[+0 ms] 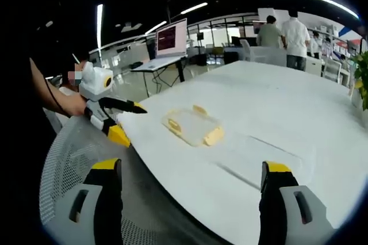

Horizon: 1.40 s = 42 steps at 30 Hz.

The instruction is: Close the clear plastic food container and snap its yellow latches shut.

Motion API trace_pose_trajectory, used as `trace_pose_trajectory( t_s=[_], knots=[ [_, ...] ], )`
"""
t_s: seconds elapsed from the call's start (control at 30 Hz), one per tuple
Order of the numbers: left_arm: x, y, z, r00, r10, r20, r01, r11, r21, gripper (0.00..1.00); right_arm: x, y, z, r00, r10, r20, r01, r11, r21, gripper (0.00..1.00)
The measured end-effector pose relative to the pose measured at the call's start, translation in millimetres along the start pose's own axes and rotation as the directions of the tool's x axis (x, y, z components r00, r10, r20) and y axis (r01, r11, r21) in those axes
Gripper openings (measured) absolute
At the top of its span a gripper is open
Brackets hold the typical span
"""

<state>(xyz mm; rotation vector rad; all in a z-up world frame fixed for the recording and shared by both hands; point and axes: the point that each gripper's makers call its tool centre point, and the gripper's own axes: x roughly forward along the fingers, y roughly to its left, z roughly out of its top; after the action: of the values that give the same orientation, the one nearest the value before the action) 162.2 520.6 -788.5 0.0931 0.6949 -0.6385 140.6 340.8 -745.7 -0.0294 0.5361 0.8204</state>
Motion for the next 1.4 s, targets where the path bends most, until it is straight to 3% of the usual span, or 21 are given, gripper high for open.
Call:
trace_pose_trajectory(
  t_s=[0.07,0.17,0.3,0.4,0.47,0.57,0.6,0.77,0.93,1.1,1.27,1.4],
  knots=[
    [-0.1,2.5,2.4,1.0,0.004,0.012,-0.004,1.0,-0.006,0.96,0.1,3.0,18.7,0.996,0.027,0.085,-0.024,0.999,-0.031,1.0],
    [-0.8,3.5,3.3,1.0,0.009,0.015,-0.009,1.0,-0.009,0.98,4.1,-4.8,2.1,1.0,0.007,-0.011,-0.007,1.0,0.019,1.0],
    [-1.3,6.0,1.3,1.0,0.002,0.007,-0.002,1.0,-0.023,0.97,7.9,3.0,8.2,0.999,0.034,0.004,-0.034,0.999,-0.018,1.0],
    [-3.0,2.7,2.8,1.0,-0.017,0.003,0.017,1.0,0.017,0.81,8.7,3.6,3.4,0.999,0.041,-0.017,-0.042,0.999,-0.024,1.0],
    [-2.6,1.0,7.5,0.999,-0.021,0.027,0.02,1.0,0.024,0.82,8.5,3.7,3.8,0.999,0.045,-0.018,-0.045,0.999,-0.02,1.0],
    [-2.6,0.7,3.4,1.0,-0.018,-0.013,0.018,0.998,0.063,0.85,7.3,1.7,9.3,0.999,0.048,-0.001,-0.048,0.999,-0.001,1.0],
    [-3.1,0.6,7.1,1.0,-0.012,0.006,0.011,0.996,0.088,0.85,6.8,0.5,12.8,0.999,0.046,0.013,-0.046,0.999,0.011,1.0],
    [-6.2,5.6,17.6,0.999,-0.011,0.039,0.008,0.998,0.067,0.86,2.6,-6.1,28.7,0.999,0.019,0.049,-0.02,0.999,0.028,0.99],
    [-8.3,9.1,17.6,0.999,-0.007,0.04,0.005,0.999,0.046,0.84,4.3,-3.3,26.7,0.999,0.038,0.034,-0.039,0.999,0.02,0.99],
    [-5.7,10.6,20.2,0.999,-0.011,0.048,0.007,0.995,0.095,0.83,3.3,-0.4,31.7,0.998,0.048,0.035,-0.049,0.999,0.012,0.98],
    [-2.8,8.3,27.9,0.999,-0.024,0.048,0.017,0.989,0.148,0.8,6.8,1.2,49.4,0.996,0.049,0.074,-0.051,0.999,0.019,0.97],
    [-4.3,11.0,32.7,0.998,-0.036,0.054,0.028,0.99,0.138,0.8,12.1,1.1,54.5,0.996,0.048,0.078,-0.048,0.999,-0.003,0.94]
  ],
)
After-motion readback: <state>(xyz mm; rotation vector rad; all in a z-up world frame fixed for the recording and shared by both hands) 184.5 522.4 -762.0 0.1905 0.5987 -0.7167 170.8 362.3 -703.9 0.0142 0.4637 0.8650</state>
